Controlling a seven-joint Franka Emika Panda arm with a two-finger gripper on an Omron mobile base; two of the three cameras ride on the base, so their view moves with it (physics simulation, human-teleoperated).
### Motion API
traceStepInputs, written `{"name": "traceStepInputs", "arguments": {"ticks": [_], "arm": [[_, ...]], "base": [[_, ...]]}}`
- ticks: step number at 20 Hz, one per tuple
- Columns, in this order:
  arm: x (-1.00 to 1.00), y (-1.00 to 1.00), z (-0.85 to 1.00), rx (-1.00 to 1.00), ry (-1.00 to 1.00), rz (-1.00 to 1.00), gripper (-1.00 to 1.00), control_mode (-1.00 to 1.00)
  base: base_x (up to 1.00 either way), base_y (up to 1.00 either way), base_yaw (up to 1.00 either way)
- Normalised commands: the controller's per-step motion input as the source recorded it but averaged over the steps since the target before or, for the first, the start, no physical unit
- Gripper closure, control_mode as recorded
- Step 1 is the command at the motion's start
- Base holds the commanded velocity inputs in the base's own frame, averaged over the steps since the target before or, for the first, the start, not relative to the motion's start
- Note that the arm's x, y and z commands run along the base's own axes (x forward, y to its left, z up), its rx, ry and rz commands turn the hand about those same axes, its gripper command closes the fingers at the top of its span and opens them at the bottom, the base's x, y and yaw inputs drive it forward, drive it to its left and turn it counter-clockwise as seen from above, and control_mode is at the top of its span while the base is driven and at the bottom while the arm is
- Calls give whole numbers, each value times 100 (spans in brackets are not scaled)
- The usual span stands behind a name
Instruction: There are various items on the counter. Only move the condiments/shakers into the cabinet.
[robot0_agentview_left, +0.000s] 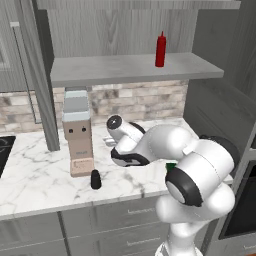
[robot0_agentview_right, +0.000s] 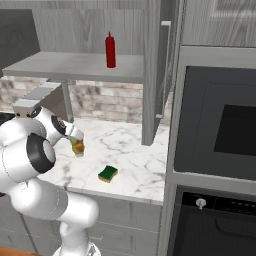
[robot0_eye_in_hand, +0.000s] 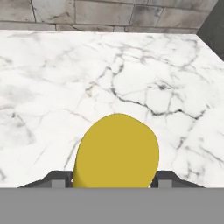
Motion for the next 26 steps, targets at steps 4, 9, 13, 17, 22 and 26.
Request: {"name": "traceStepInputs", "arguments": {"ticks": [4, 9, 13, 17, 22, 26], "arm": [[-13, 0, 27, 0, -9, 0, 100, -100], [-44, 2, 80, 0, -3, 7, 100, -100], [-62, 10, 100, 0, 0, 17, 100, -100], [-78, 23, 100, -5, 0, 24, 100, -100], [-90, 18, 100, -9, -2, 39, 100, -100], [-78, 0, 100, -2, -11, 40, 100, -100]], "base": [[0, 0, 0], [0, 0, 0], [0, 0, 0], [0, 0, 0], [0, 0, 0], [0, 0, 0]]}}
